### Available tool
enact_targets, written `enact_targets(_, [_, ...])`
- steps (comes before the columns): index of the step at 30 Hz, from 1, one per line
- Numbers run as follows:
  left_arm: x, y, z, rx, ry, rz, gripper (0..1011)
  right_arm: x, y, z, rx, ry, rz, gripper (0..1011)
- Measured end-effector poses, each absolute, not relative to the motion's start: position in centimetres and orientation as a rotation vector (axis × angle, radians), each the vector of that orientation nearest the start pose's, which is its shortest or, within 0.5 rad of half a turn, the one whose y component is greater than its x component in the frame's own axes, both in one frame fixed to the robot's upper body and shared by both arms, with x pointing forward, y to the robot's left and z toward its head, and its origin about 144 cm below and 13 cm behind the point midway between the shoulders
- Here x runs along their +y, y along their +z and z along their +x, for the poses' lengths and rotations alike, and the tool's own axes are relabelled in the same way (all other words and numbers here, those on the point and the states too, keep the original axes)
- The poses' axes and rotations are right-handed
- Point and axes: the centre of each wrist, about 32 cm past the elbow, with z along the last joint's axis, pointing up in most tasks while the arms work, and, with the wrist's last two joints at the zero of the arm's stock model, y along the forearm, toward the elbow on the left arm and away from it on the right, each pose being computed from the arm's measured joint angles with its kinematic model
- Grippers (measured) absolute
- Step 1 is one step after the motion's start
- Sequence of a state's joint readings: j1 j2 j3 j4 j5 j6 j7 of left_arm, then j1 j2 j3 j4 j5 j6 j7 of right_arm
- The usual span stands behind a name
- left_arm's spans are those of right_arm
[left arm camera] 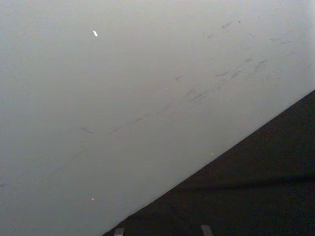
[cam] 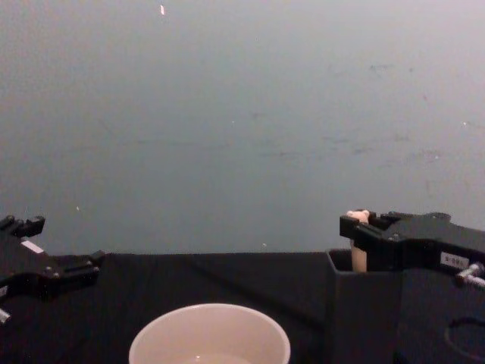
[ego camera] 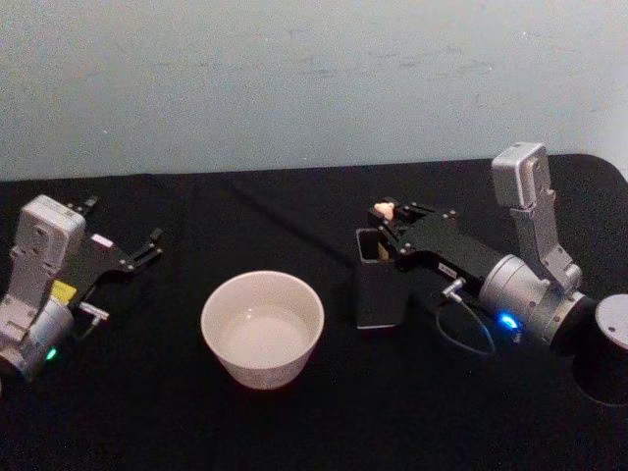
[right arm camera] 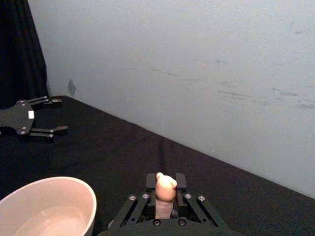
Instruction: Pick up the stirring spoon with one hand, stir inside the cup, then place it back in its original position.
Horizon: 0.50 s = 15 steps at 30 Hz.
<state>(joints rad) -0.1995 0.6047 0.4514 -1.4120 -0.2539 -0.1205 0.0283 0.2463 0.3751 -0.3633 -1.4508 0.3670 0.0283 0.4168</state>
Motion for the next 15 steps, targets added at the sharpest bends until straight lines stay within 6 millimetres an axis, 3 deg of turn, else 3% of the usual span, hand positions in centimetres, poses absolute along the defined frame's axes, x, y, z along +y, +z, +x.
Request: enact_targets(15, [31.0,114.0,48.9,-0.285,1.248,0.304,1001,-25.1,118.9,50.4,-0.035,-0.854,-0.020,216])
